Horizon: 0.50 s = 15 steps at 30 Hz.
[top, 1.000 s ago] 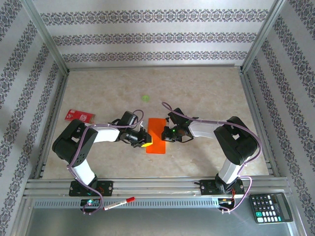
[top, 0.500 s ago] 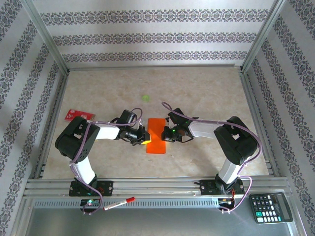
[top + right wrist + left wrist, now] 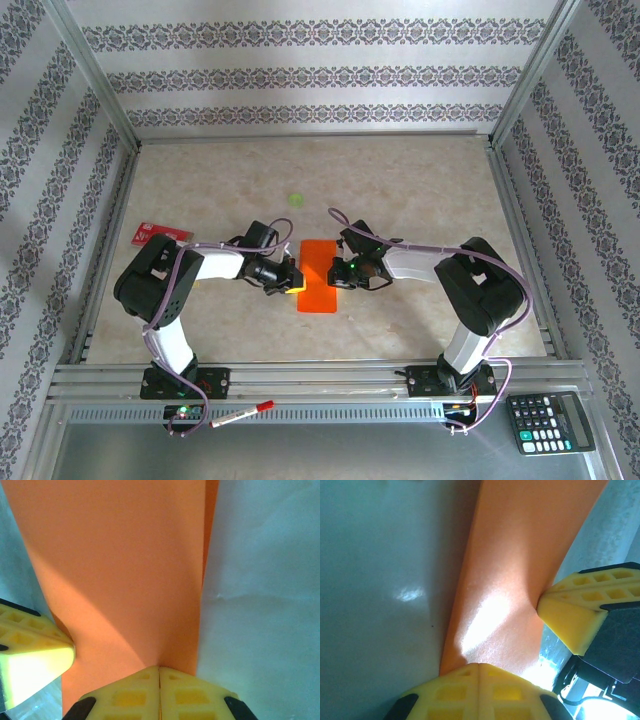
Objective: Fold a paper plane with a square sheet of paper (pick it up from the middle)
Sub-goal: First fold in half a square sheet of paper at the center of the table.
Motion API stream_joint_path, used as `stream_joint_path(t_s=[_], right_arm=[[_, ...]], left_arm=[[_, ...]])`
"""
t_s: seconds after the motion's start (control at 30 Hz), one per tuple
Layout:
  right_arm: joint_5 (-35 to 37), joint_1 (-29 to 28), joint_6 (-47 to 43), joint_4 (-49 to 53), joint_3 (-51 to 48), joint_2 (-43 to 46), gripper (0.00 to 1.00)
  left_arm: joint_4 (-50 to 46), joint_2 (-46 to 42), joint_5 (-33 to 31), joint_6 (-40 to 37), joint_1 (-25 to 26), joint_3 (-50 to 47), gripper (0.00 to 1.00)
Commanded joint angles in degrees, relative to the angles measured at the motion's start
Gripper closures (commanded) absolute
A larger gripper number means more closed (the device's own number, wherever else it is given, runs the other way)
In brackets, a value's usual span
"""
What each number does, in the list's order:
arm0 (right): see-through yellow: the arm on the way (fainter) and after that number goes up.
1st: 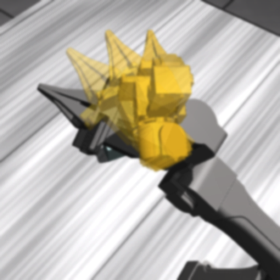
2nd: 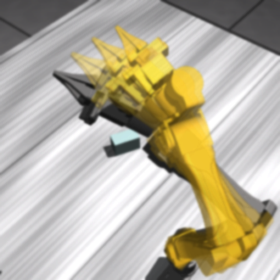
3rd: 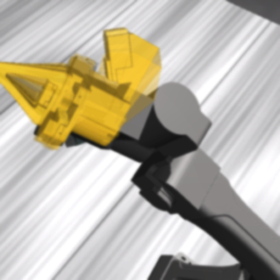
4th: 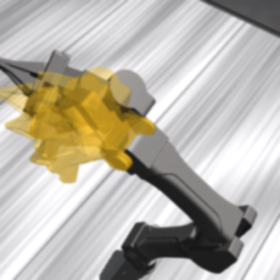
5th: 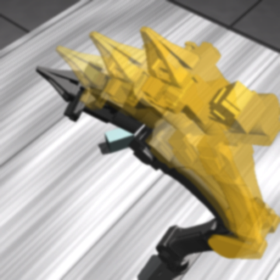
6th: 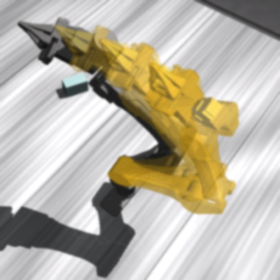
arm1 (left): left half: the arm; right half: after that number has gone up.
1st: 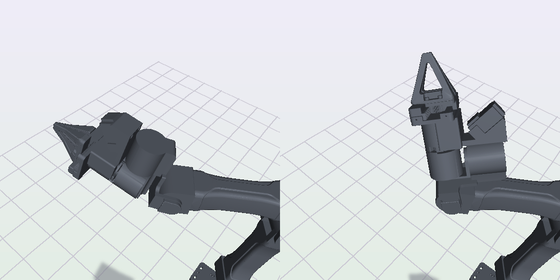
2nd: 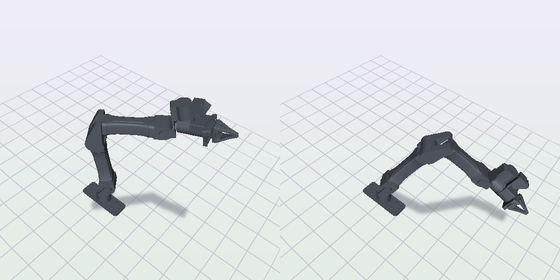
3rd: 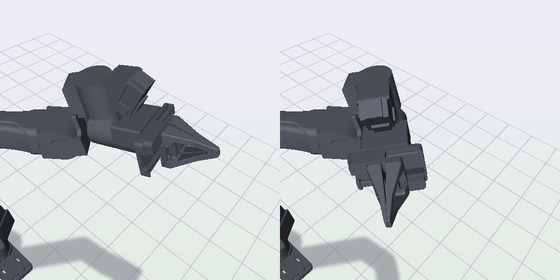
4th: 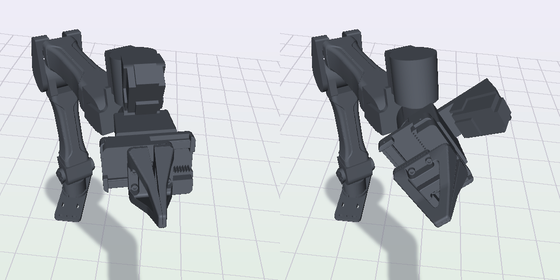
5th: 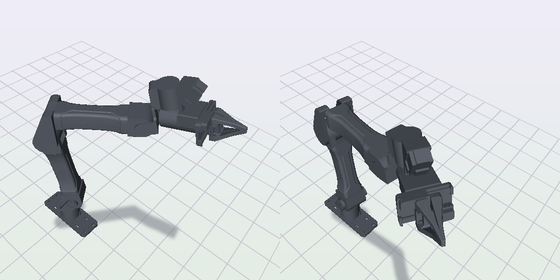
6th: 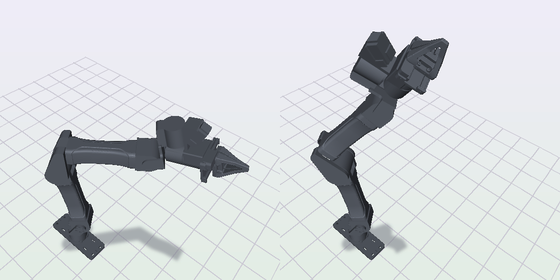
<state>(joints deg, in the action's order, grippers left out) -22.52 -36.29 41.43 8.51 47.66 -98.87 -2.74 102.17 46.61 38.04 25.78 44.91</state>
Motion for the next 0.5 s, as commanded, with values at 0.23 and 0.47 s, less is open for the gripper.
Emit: stream_joint_path(t_s=[0.23, 0.47], right_arm=[[6.99, -2.37, 3.81, 6.64, -3.61, -0.79, 0.92], [5.45, -3.23, 7.26, 3.81, -6.14, 2.96, 0.9]], left_arm=[[-18.62, 2.75, -7.51, -9.53, -1.43, 3.55, 1.0], [-17.93, 4.01, -5.56, -12.87, -1.33, 5.97, 1.0]])
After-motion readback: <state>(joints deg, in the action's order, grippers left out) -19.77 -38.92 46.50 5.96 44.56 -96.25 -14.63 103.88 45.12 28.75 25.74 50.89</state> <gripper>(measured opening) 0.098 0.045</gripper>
